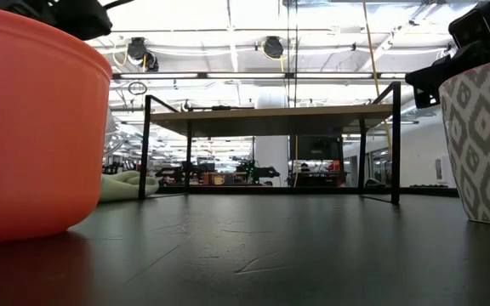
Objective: Stack small to large cups/mugs on shelf
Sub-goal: Put the transparent mug on the shelf
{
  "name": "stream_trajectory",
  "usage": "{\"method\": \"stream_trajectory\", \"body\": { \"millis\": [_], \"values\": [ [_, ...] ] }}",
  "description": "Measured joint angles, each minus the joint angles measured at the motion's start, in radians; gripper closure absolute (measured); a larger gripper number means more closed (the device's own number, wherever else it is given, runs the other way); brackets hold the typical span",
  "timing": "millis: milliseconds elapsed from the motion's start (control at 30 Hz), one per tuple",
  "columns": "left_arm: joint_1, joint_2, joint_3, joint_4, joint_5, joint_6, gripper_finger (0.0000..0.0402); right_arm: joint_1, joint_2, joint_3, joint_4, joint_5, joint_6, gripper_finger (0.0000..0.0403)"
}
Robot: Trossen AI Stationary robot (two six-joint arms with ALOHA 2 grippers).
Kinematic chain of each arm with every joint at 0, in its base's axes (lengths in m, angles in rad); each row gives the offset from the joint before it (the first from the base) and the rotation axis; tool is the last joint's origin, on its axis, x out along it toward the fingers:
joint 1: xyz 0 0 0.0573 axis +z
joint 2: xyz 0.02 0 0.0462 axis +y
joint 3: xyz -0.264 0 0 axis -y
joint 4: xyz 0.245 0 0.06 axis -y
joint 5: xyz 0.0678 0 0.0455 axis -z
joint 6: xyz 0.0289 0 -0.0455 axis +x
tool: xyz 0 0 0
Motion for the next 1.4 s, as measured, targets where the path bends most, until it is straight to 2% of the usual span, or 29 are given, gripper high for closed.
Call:
{"method": "stream_trajectory", "body": {
  "millis": [367, 600, 833, 1100, 1267, 1400],
  "values": [
    [0.001, -0.055, -0.037, 0.031, -0.01, -0.003, 0.0402, 0.0, 0.0, 0.0, -0.008, 0.0, 0.0, 0.0403],
    [0.001, -0.067, -0.037, 0.172, -0.024, 0.038, 0.0402, 0.0, 0.0, 0.0, -0.008, 0.0, 0.0, 0.0403],
    [0.003, -0.067, -0.036, 0.292, -0.146, 0.087, 0.0402, 0.0, 0.0, 0.0, -0.008, 0.0, 0.0, 0.0403],
    [0.054, -0.067, -0.034, 0.414, -0.223, 0.143, 0.0402, 0.0, 0.0, 0.0, -0.007, 0.0, -0.003, 0.0403],
    [0.108, -0.057, 0.04, 0.361, -0.225, 0.184, 0.0402, 0.0, 0.0, 0.0, -0.007, 0.0, -0.004, 0.0403],
    [0.144, -0.024, 0.175, 0.237, -0.216, 0.204, 0.0402, 0.0, 0.0, 0.0, -0.006, 0.0, -0.004, 0.0403]
  ]
}}
